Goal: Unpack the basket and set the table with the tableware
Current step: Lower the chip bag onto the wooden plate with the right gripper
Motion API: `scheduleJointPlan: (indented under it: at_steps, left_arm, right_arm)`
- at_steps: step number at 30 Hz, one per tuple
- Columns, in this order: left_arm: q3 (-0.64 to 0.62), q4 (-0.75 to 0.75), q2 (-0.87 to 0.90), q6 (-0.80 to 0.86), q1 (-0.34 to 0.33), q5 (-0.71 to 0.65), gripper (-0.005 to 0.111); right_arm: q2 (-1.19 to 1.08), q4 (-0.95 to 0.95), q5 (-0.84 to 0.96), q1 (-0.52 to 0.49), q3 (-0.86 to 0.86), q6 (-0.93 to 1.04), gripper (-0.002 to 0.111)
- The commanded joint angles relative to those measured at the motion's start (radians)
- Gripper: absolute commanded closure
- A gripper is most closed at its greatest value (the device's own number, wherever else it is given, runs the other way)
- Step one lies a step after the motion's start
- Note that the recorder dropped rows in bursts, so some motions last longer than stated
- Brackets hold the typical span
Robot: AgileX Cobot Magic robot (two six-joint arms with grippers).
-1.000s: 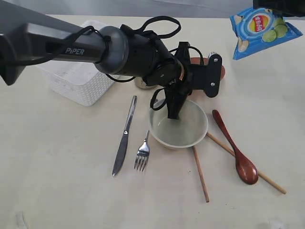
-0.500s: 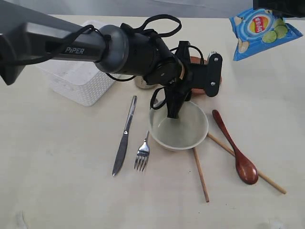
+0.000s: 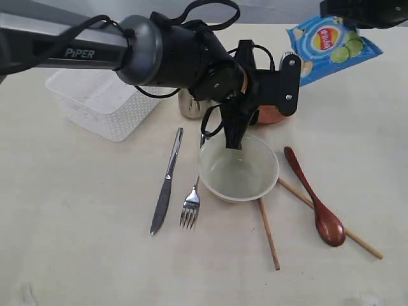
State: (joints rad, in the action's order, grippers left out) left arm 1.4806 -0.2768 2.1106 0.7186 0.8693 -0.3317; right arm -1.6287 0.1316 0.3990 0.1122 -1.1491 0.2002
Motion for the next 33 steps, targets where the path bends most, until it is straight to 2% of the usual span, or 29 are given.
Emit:
scheduleJointPlan:
  at_steps: [1,11,15,18,21,23,25,26,28,31,33]
  left_arm:
    - [0.004,0.001,-0.029,-0.012,0.004,-0.055,0.065]
    - [0.004,0.001,-0.144,-0.045,0.002,-0.233,0.065]
    - [0.004,-0.002,-0.211,-0.099,0.002,-0.31,0.065]
    - [0.004,-0.004,-0.238,-0.121,0.002,-0.336,0.065]
    - [0.004,-0.004,-0.255,-0.144,0.002,-0.362,0.065]
    - [0.004,-0.004,-0.255,-0.147,0.002,-0.378,0.065]
    - [0.004,-0.004,-0.257,-0.147,0.002,-0.408,0.065]
    - [0.004,-0.004,-0.259,-0.152,0.002,-0.414,0.065]
    - [0.004,-0.004,-0.273,-0.167,-0.001,-0.424,0.071]
    - [0.004,-0.004,-0.304,-0.219,-0.029,-0.425,0.084]
    - [0.004,0.005,-0.334,-0.289,-0.072,-0.425,0.096]
  right_arm:
    - [-0.044,0.03,-0.046,0.041,-0.001,0.025,0.109]
    - [-0.176,0.131,-0.177,0.09,-0.001,0.023,0.109]
    - [-0.263,0.146,-0.252,0.149,-0.001,0.02,0.109]
    - [-0.29,0.16,-0.259,0.162,-0.001,0.017,0.109]
    - [-0.298,0.16,-0.19,0.16,-0.001,0.024,0.108]
    - [-0.298,0.156,-0.155,0.16,-0.001,0.026,0.1]
    - [-0.298,0.156,-0.147,0.16,-0.001,0.032,0.078]
    - [-0.298,0.156,-0.147,0.16,-0.001,0.032,0.06]
    - [-0.296,0.156,-0.15,0.16,-0.001,0.032,0.052]
    - [-0.282,0.156,-0.151,0.16,-0.001,0.032,0.059]
    - [-0.267,0.156,-0.147,0.16,-0.001,0.032,0.073]
